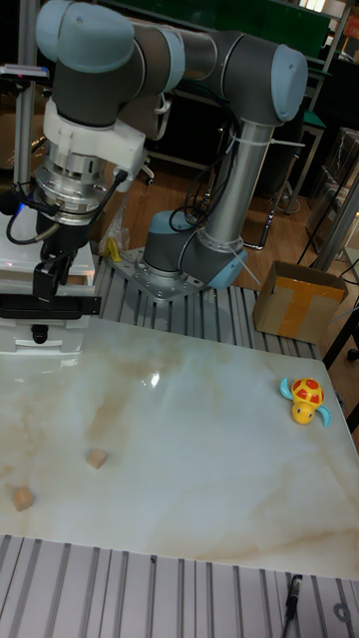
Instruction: Take something out of a drawer
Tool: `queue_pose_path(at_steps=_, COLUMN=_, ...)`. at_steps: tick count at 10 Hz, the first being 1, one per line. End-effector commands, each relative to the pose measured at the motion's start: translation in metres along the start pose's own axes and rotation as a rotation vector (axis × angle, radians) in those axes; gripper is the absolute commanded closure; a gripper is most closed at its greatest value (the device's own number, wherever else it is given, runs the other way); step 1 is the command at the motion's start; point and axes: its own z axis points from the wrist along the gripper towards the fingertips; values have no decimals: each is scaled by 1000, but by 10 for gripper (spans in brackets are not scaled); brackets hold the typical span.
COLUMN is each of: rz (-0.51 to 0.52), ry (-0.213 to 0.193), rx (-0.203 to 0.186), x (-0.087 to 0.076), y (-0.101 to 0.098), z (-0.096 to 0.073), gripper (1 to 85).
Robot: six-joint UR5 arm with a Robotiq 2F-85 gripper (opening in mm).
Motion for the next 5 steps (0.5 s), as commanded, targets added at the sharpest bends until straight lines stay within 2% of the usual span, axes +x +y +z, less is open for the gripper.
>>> queue_pose_path(at_steps=1, rz=21, ry=-16, rx=12, x=-12, y=-4, z=-13, gripper=253)
queue_pose_path(at_steps=3, rz=30, ry=-7, rx=6, x=0, y=2, z=-15, gripper=253)
queue_pose_path(at_steps=5, rz=21, ry=-19, rx=16, x=12, y=3, z=-4, gripper=253)
